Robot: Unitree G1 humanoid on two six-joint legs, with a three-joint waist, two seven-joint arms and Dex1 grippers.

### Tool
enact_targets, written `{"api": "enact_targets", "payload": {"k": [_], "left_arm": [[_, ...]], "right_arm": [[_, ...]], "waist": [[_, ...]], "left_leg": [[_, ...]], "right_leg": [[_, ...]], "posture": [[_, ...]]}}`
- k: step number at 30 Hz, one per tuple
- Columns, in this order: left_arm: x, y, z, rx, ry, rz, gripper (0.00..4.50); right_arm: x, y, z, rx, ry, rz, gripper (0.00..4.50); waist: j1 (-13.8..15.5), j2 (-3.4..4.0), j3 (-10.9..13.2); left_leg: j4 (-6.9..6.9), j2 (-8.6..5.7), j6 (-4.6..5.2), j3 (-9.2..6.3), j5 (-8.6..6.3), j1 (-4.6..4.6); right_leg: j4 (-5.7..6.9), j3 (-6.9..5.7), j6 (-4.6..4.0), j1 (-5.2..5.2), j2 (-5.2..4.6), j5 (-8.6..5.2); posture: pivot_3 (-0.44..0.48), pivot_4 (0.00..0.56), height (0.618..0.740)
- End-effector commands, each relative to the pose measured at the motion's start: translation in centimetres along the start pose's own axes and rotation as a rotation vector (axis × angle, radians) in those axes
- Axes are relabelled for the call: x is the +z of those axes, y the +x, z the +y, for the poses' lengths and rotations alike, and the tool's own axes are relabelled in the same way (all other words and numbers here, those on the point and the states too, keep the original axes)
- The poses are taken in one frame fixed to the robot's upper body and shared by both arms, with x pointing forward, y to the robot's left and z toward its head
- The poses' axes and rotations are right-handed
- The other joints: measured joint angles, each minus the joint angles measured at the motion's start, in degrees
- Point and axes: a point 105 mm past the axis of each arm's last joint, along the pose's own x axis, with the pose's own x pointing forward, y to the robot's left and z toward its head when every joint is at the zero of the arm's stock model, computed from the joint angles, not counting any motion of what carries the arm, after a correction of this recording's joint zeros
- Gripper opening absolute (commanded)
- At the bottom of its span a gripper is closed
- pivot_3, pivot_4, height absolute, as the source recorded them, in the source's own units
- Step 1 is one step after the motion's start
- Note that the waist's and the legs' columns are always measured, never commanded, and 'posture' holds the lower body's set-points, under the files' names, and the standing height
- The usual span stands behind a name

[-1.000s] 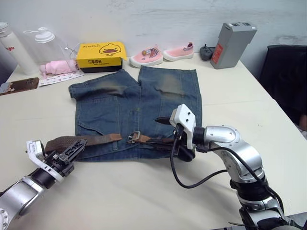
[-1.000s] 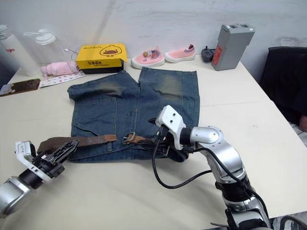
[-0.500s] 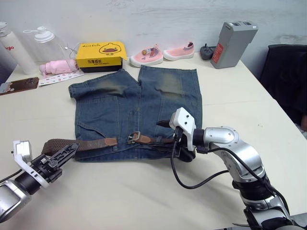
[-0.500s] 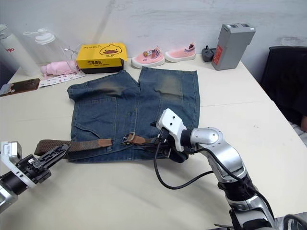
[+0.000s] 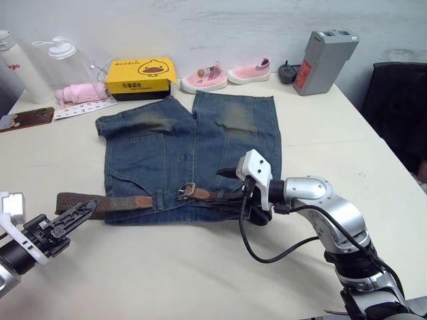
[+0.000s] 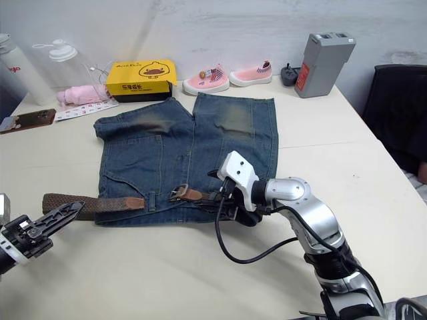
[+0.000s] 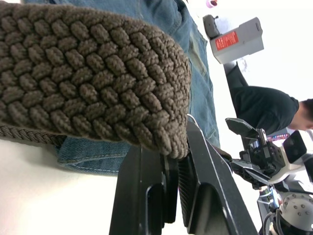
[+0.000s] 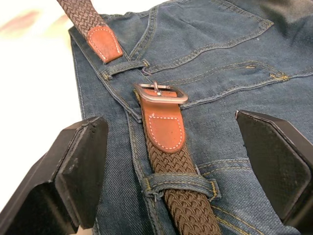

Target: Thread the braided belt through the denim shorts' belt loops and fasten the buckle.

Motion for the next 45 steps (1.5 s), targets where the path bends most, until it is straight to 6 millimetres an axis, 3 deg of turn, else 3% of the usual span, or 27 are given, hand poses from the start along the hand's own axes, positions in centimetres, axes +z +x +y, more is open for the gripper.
{"api": "enact_targets", "payload": {"k": [1, 20, 27, 33, 38, 45], "left_arm": [[0.1, 0.3, -0.3, -0.023, 0.008, -0.012, 0.0], [-0.4, 3.6, 1.1, -0.06, -0.011, 0.058, 0.0], [0.0, 3.5, 1.1, -0.065, -0.002, 0.073, 0.0], [-0.5, 3.3, 0.3, -0.087, 0.007, 0.101, 0.0], [-2.2, 4.7, 0.4, -0.106, 0.001, 0.152, 0.0], [-1.8, 6.9, 0.8, -0.126, 0.046, 0.182, 0.0]], "right_arm": [[1.3, 0.1, 0.4, 0.012, -0.038, -0.037, 4.44], [1.5, -0.4, 0.6, -0.02, -0.02, -0.031, 4.44], [1.5, -0.5, 0.6, -0.032, -0.013, -0.033, 4.44], [1.5, -0.3, 0.7, -0.034, -0.007, -0.036, 4.44], [1.5, -0.2, 0.8, -0.029, -0.016, -0.037, 4.44], [1.8, -0.1, 0.4, -0.046, -0.047, -0.035, 4.44]], "waist": [[0.0, 0.0, 0.0], [0.1, -0.03, 0.0], [-0.1, -0.05, 0.0], [0.0, -0.04, 0.0], [0.1, -0.04, 0.0], [0.3, -0.14, -0.1]], "left_leg": [[0.0, 0.0, 0.0, 0.0, 0.0, 0.0], [-0.01, -0.01, -0.04, -0.02, 0.04, 0.04], [-0.07, -0.01, -0.05, -0.02, 0.05, 0.06], [-0.15, 0.0, -0.1, -0.03, 0.08, 0.11], [-0.15, -0.02, -0.09, -0.02, 0.09, 0.1], [-0.15, -0.02, -0.11, -0.04, 0.15, 0.09]], "right_leg": [[0.0, 0.0, 0.0, 0.0, 0.0, 0.0], [0.01, -0.02, 0.21, 0.01, 0.0, 0.12], [0.01, -0.01, 0.28, 0.0, 0.0, 0.16], [0.0, -0.01, 0.95, 0.0, 0.0, 0.5], [-0.02, -0.01, 0.95, 0.02, -0.02, 0.5], [-0.03, -0.04, 0.99, 0.04, -0.01, 0.54]], "posture": [[0.0, 0.15, 0.636], [0.0, 0.15, 0.636], [0.0, 0.15, 0.636], [0.0, 0.15, 0.636], [0.0, 0.15, 0.636], [0.0, 0.15, 0.636]]}}
